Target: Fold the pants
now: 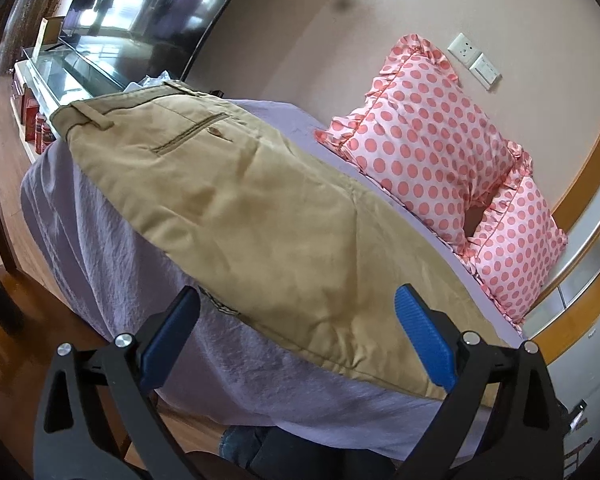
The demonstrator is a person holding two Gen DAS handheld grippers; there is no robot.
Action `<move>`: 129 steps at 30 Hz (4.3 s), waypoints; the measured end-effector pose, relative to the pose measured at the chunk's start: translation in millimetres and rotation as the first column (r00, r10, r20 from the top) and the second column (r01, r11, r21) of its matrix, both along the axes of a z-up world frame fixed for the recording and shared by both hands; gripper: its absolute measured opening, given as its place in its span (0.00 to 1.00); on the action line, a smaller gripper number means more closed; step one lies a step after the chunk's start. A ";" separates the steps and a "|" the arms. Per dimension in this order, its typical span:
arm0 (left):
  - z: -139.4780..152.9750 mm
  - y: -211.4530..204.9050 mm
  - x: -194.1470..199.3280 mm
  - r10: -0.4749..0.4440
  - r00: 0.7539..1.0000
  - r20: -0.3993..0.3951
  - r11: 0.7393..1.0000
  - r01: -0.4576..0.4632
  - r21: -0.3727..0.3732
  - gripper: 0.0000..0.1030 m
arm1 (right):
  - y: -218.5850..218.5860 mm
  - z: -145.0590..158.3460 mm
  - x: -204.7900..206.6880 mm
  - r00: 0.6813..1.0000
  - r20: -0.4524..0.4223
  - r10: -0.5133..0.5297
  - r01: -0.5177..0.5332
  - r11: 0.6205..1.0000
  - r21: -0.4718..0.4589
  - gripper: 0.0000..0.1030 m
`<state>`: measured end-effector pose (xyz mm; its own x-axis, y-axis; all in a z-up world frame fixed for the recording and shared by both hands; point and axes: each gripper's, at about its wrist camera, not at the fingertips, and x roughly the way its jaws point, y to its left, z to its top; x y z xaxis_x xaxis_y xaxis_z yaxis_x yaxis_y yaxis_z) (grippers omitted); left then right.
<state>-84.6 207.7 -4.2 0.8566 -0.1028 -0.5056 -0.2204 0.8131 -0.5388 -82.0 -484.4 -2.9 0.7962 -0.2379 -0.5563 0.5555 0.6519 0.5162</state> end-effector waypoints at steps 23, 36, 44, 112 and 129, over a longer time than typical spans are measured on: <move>0.3 10.9 -16.4 0.003 1.000 0.027 1.000 -0.004 0.023 0.95 | 373.4 33.6 68.7 0.254 -0.189 0.949 -0.959 0.222 -0.173 0.25; -9.1 14.8 29.3 -0.005 0.997 -0.074 0.999 0.007 0.033 0.95 | 336.7 45.9 58.9 0.345 -0.007 0.939 -0.935 0.343 -0.095 0.88; 19.1 52.3 38.0 0.096 0.995 -0.039 0.995 -0.096 -0.009 0.95 | 334.9 36.8 60.8 0.349 0.009 0.937 -0.935 0.349 -0.058 0.89; 17.2 -130.1 209.9 -0.591 0.721 -0.361 0.749 0.657 0.086 0.77 | 141.8 -18.9 164.3 0.580 0.019 0.814 -0.763 0.535 0.364 0.28; 73.0 -160.1 305.1 -0.534 0.776 -0.335 0.764 0.613 0.203 0.04 | 146.4 29.4 249.2 0.577 0.179 0.797 -0.782 0.476 0.402 0.10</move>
<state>220.5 47.7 68.8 0.5275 -0.3522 -0.7731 0.2474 0.9343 -0.2568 167.2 -338.0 26.5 0.5146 0.7282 -0.4527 -0.0678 0.5609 0.8251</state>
